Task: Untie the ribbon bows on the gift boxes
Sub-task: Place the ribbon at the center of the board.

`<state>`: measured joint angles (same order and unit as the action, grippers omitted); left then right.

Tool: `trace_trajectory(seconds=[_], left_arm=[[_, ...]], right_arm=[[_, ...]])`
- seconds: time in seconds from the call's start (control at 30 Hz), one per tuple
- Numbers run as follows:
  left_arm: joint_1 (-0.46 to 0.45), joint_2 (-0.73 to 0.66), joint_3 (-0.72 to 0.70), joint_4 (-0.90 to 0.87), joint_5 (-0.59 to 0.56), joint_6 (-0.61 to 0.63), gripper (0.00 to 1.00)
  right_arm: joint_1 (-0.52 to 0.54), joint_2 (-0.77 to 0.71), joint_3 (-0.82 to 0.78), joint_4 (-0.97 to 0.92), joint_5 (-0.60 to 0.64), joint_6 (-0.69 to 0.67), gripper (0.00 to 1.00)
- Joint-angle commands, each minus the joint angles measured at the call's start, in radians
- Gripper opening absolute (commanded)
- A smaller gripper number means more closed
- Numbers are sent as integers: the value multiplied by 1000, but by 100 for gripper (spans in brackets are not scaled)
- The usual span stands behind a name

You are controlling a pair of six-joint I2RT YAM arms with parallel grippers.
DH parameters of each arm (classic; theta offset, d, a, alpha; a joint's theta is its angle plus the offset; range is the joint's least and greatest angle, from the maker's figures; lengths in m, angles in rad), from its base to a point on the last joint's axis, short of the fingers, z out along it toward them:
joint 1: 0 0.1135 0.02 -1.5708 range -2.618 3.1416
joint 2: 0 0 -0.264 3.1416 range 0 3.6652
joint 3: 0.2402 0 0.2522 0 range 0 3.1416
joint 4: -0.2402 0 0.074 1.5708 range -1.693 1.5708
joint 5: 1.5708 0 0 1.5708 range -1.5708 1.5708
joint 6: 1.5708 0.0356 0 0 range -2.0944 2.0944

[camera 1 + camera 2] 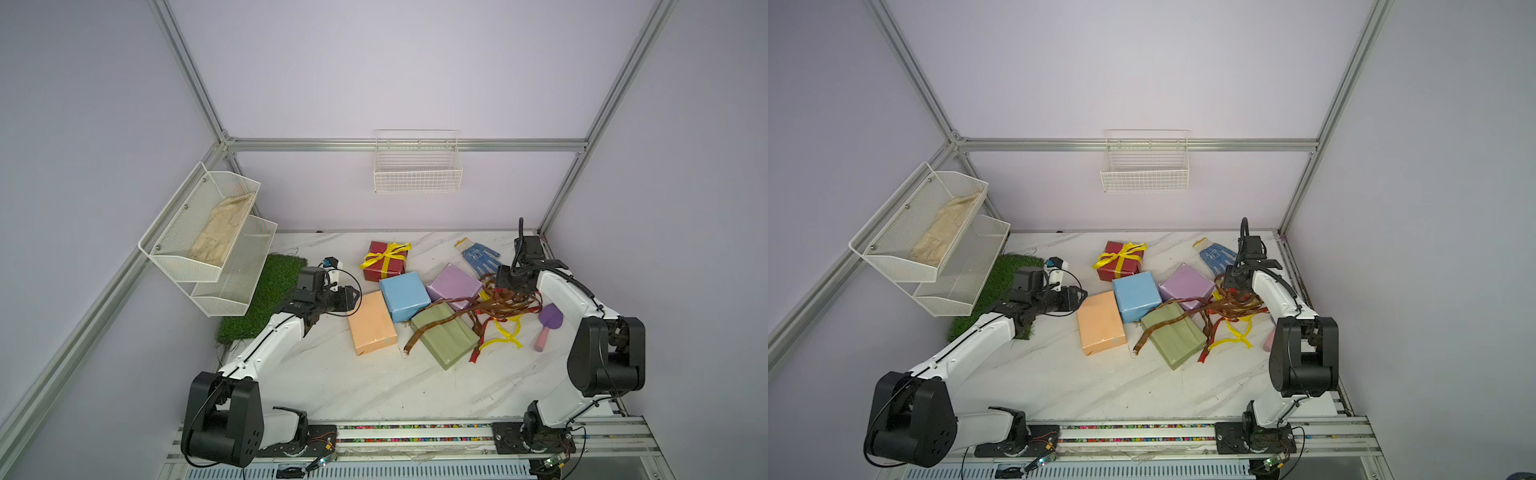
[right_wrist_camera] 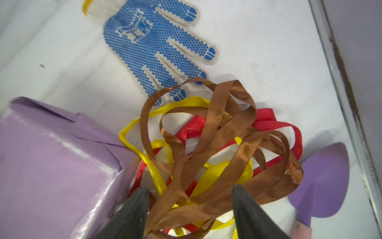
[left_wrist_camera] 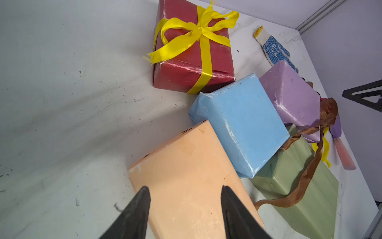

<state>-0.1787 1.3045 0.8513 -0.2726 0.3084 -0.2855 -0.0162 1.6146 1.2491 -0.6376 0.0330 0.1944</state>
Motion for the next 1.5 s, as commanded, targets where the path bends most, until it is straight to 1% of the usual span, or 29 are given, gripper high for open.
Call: trace_trajectory(seconds=[0.0, 0.03, 0.1, 0.17, 0.23, 0.33, 0.47, 0.67, 0.8, 0.9, 1.03, 1.1, 1.3, 1.37, 1.47], left_arm=[[-7, -25, 81, 7, -6, 27, 56], [-8, -24, 83, 9, -8, 28, 56], [-11, -19, 86, 6, -9, 31, 56], [-13, -15, 90, 3, -4, 34, 56], [-13, -15, 97, 3, 38, 32, 56], [-23, -23, 112, 5, 64, 26, 56], [-36, -34, 115, 3, 53, 34, 57], [-45, -30, 111, 1, 57, 37, 57], [-53, -24, 111, 2, 61, 43, 57], [-54, -23, 109, 2, 56, 46, 57], [-56, -25, 103, 1, 51, 49, 57], [-56, -25, 98, 1, 52, 49, 57], [-56, -28, 86, 5, 47, 55, 57], [-56, -30, 84, 6, 48, 55, 57], [-56, -30, 81, 7, 50, 55, 57]], right_arm=[[10, -58, 19, -38, -217, 19, 73], [22, -59, 17, -41, -268, 19, 74], [74, -63, 7, -37, -288, -2, 74], [158, -68, -9, -28, -281, -98, 61], [222, -61, -14, -25, -245, -146, 55], [231, -15, 16, -50, -269, -144, 47], [241, 21, 35, -48, -276, -153, 47], [305, 25, 19, -38, -309, -267, 46], [362, 37, -1, -29, -320, -315, 46], [398, 53, -9, -20, -278, -329, 45], [425, 75, -7, -16, -217, -337, 39], [439, 73, -12, -7, -200, -344, 38], [467, 31, -38, 38, -122, -364, 37], [476, 14, -47, 51, -105, -379, 34], [495, -13, -65, 69, -85, -397, 34]])
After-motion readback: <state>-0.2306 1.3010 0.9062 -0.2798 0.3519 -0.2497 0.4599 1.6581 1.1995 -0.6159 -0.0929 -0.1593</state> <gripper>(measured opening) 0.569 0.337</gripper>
